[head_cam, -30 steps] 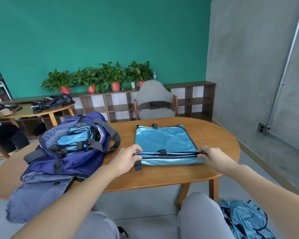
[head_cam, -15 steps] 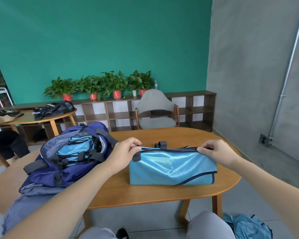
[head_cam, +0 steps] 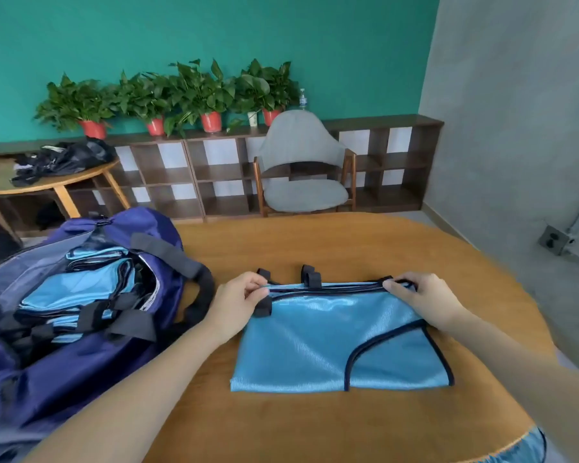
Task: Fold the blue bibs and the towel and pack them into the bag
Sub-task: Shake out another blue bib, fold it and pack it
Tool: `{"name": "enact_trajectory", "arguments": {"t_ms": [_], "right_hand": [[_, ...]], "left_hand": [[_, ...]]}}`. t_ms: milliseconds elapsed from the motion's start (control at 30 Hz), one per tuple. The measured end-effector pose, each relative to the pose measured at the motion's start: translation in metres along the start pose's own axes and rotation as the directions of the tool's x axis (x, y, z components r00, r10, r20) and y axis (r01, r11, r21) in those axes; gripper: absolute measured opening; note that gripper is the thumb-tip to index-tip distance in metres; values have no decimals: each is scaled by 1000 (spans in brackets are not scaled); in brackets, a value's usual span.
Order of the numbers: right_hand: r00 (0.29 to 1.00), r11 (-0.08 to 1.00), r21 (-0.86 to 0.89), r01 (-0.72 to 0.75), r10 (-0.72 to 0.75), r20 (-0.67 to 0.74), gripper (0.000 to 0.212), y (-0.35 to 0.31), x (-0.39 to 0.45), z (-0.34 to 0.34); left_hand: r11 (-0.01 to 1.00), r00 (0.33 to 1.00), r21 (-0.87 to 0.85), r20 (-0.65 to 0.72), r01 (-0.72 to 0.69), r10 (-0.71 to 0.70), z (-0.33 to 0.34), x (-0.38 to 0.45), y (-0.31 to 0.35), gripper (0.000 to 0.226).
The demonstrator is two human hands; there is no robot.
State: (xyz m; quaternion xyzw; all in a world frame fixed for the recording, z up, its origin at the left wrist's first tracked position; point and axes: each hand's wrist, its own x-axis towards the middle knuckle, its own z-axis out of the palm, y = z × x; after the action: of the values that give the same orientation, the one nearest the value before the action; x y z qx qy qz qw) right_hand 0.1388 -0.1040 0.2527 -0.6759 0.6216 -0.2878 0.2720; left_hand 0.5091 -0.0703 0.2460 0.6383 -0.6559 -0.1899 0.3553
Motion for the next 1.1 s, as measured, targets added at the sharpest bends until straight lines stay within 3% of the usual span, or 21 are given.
{"name": "enact_trajectory", "arguments": {"t_ms": [133,467,600,667,800,933,1000,1100], "right_hand": [[997,998,-50,25,-29,-77,28,8,4,12],[997,994,-113,-4,-5,-72,35,-4,-2,11],[962,905,-416,92,-189,-198,40,-32,-20,23],[940,863,-464,197,-301,-160,35,-48,-28,37],[923,855,-357,375,-379,62,28,-71,-34,69],[878,829,-288,479,-457,145,20,-69,-24,94],[852,801,-292,523,-497,162,21,-61,-22,103],[839,751,-375,544,-502,211,44,-57,-23,107]], "left_hand": [[999,988,-52,-156,-6,-3,9,-6,-15,6],[996,978,-92,-207,22,-41,4,-25,-8,11],[996,964,-81,-262,21,-42,3,-43,-6,22],[996,961,-76,-270,38,-57,0,-50,-4,25],[997,976,23,-204,-67,70,1,-56,-3,30],[962,968,141,-58,-235,245,7,-55,-9,17],[958,971,161,10,-237,238,9,-53,-7,28],[950,979,253,135,-183,153,10,-49,-2,45]]}}
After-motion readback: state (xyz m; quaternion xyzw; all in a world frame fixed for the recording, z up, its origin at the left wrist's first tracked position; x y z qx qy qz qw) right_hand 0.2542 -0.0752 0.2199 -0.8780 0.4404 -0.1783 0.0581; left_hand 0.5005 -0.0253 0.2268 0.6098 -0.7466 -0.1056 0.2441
